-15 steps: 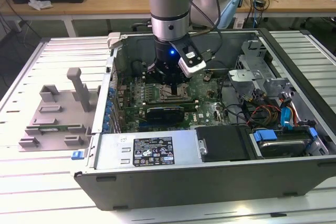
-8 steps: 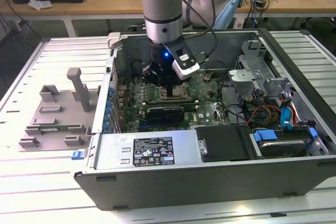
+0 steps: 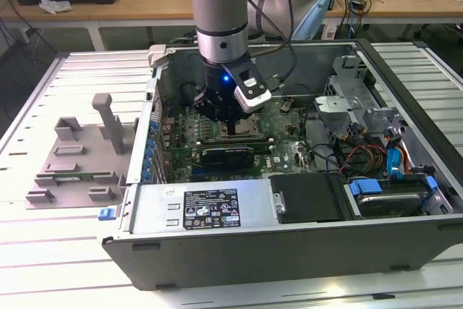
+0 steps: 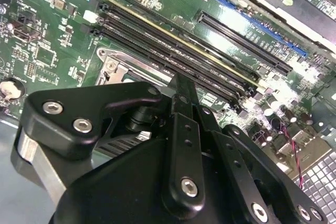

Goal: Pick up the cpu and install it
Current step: 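Install the second cpu locking lever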

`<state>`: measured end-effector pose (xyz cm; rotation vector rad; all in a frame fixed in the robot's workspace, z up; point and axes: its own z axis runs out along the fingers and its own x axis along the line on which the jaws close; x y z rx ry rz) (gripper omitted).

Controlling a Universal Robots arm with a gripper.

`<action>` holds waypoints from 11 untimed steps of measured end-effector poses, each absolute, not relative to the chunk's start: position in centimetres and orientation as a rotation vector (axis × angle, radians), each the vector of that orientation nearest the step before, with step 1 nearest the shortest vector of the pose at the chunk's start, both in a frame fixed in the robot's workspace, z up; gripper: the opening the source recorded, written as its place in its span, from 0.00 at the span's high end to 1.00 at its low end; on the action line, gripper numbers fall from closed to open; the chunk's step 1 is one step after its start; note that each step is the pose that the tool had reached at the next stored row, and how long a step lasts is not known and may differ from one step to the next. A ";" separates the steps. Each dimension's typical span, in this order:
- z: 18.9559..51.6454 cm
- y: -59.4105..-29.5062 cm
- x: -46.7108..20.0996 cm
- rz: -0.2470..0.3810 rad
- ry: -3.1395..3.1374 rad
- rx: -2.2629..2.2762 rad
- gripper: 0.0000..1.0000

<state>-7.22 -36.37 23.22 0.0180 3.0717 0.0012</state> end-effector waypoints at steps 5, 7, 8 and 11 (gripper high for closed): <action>22.9 -36.4 -7.5 0.001 3.072 0.018 0.89; 22.8 -36.4 -7.6 0.002 3.072 0.018 0.89; 22.8 -36.4 -7.6 0.002 3.072 0.018 0.89; 22.6 -36.4 -7.8 0.003 3.072 0.018 0.89</action>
